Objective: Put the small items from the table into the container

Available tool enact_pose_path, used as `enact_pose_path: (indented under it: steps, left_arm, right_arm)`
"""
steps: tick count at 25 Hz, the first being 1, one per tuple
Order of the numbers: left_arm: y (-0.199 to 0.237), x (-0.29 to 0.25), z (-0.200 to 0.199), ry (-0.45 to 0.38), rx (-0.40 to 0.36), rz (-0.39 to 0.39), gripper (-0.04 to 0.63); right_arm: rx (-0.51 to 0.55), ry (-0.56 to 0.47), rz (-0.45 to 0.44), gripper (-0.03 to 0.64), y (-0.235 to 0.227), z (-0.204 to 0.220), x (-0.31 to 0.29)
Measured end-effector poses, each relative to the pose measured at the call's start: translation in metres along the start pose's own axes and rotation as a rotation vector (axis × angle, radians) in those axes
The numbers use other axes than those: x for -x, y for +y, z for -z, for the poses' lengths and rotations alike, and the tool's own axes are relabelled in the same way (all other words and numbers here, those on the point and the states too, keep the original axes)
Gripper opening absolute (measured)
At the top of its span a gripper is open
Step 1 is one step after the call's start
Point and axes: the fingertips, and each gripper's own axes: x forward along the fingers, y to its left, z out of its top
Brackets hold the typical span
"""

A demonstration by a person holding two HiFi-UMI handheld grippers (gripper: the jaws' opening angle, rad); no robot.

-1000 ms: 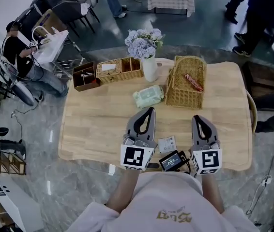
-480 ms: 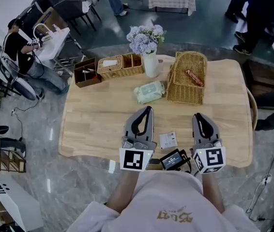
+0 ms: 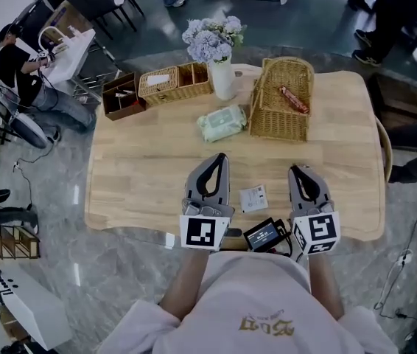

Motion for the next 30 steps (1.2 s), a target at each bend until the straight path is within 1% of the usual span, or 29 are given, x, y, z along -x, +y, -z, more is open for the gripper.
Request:
enact_pose_path:
  steps: [2,7,12,14,18,21,23,30]
  left_arm:
    - [-0.004,-0.001,0.010,0.020,-0.003,0.006,-0.008]
    - [-0.005,-0.001,0.041,0.082,0.018,0.007,-0.008]
    - [-0.005,-0.004,0.076,0.108,-0.045,0.032,-0.008]
    - [-0.006,-0.005,0.086,0.112,-0.059,0.041,-0.008]
    - [-0.009,-0.006,0.101,0.160,-0.036,0.039,-0.008]
    - [-0.013,-0.007,0.118,0.176,-0.052,0.061,-0.008]
    - [-0.015,-0.007,0.129,0.197,-0.049,0.067,-0.008]
    - [-0.022,-0.007,0.165,0.265,-0.050,0.086,-0.008]
  right_arm:
    - [-0.014,0.039,-0.019,0.029,0.002,0.015,-0.003]
    - [-0.060,0.148,-0.080,0.029,0.014,0.053,-0.013]
    - [-0.073,0.213,-0.094,0.031,0.017,0.080,-0.023]
    - [-0.078,0.240,-0.097,0.031,0.017,0.092,-0.026]
    - [-0.095,0.296,-0.114,0.035,0.018,0.114,-0.030]
    - [-0.111,0.338,-0.132,0.055,0.019,0.130,-0.034]
    - [-0.122,0.368,-0.143,0.064,0.021,0.140,-0.036]
    - [-0.130,0.451,-0.178,0.074,0.028,0.175,-0.043]
